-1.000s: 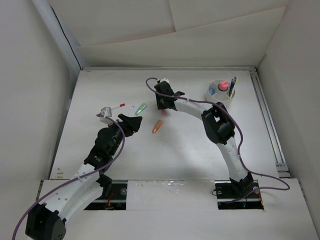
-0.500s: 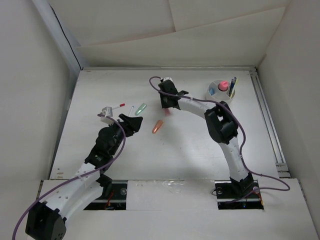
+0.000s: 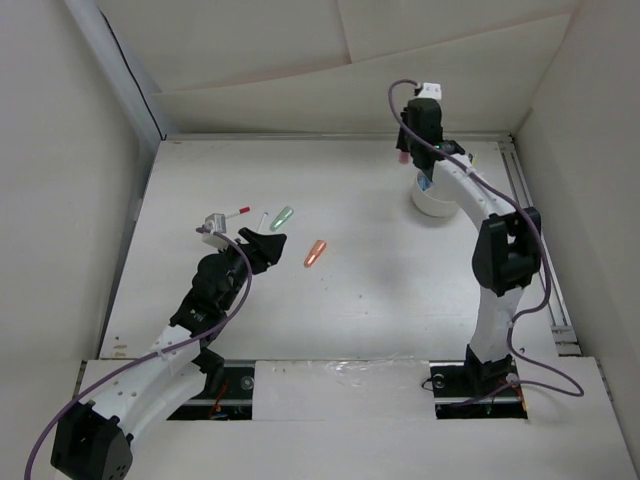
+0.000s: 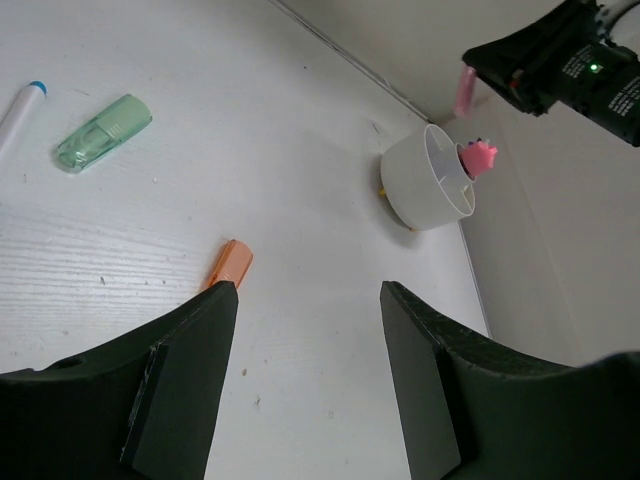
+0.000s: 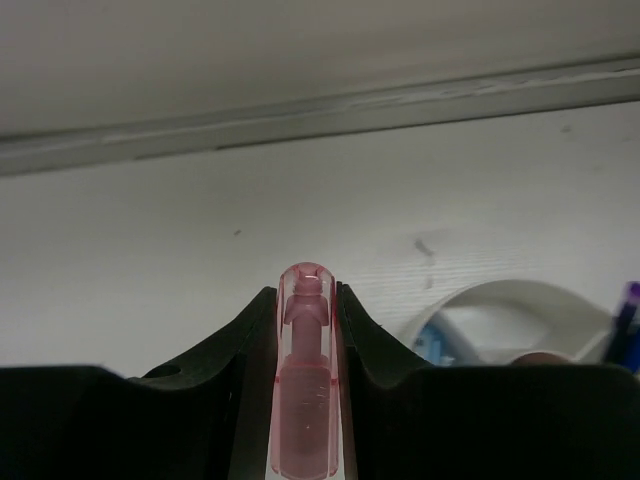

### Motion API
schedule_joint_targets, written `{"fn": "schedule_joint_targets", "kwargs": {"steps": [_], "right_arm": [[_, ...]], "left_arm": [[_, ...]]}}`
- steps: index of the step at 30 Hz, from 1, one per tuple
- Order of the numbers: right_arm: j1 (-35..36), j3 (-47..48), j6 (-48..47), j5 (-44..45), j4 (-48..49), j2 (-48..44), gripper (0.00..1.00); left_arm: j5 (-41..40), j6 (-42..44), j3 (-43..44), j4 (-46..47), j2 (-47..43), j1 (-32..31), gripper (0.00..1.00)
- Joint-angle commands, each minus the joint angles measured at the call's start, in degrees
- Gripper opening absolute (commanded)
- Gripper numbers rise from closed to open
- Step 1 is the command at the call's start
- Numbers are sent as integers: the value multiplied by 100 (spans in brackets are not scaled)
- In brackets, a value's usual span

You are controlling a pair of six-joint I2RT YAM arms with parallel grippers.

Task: Sort the stationery into containers
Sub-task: Grab a piece of stationery with the right arm, then place the stationery into the container

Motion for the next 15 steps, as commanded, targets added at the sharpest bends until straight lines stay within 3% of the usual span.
{"fn": "schedule_joint_targets", "kwargs": {"steps": [1,15], "right_arm": [[-208,138,-328,671,298,-160,7],[-455,270,-785,1691,236,279,7]], "left_arm": [[71,-58,96,246,-72,21,56],[71,-58,96,299,51,21,56]]}}
